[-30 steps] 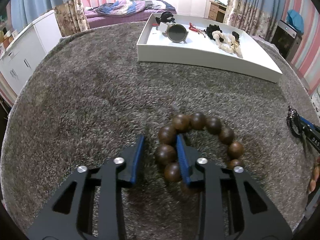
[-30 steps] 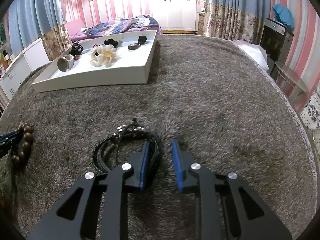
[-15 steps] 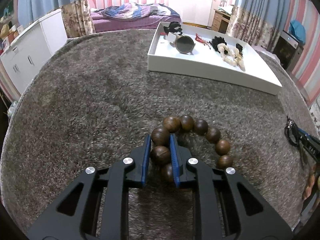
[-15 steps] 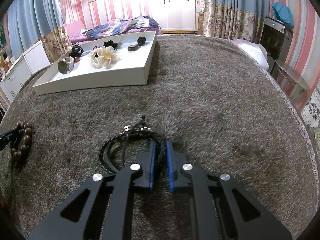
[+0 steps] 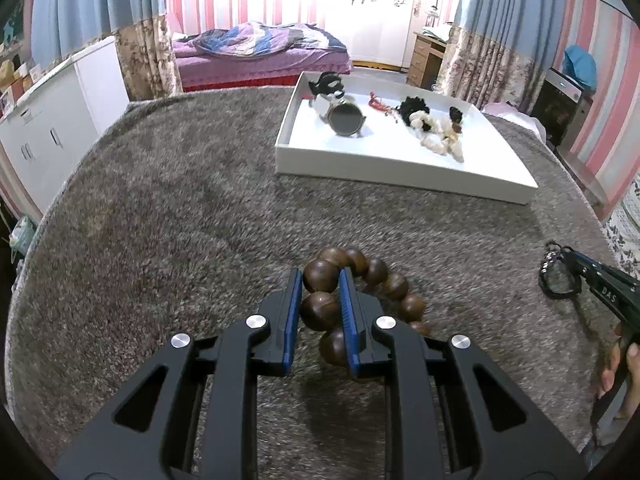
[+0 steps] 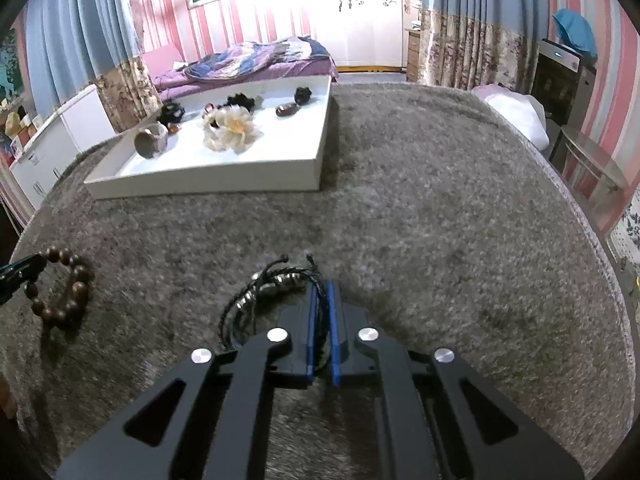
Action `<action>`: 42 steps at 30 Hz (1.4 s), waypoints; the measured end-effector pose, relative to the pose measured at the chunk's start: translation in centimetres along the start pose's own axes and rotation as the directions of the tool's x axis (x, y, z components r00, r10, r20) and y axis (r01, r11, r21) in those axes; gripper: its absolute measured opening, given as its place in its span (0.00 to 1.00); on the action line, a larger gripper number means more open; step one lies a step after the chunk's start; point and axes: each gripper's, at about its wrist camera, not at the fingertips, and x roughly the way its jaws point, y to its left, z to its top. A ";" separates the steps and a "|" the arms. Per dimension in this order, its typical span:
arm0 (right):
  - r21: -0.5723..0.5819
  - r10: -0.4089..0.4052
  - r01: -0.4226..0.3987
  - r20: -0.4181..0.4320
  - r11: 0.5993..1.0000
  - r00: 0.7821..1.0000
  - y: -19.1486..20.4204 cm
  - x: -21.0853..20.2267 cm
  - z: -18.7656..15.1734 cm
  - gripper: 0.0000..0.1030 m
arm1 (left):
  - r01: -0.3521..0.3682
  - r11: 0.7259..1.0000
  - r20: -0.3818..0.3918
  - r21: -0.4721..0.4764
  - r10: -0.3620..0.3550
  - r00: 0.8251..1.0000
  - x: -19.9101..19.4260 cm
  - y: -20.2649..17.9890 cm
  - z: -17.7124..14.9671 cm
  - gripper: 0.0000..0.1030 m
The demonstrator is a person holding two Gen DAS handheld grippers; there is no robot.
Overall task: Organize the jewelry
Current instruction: 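Carry the bead bracelet in the left tool while the right tool carries the leather bracelet to the tray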
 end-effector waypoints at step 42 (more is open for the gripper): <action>-0.007 -0.020 0.020 0.040 1.000 0.999 3.9 8.9 14.4 0.05 | 0.110 0.994 -0.049 0.004 -0.110 0.993 10.0 -5.1 15.8 0.17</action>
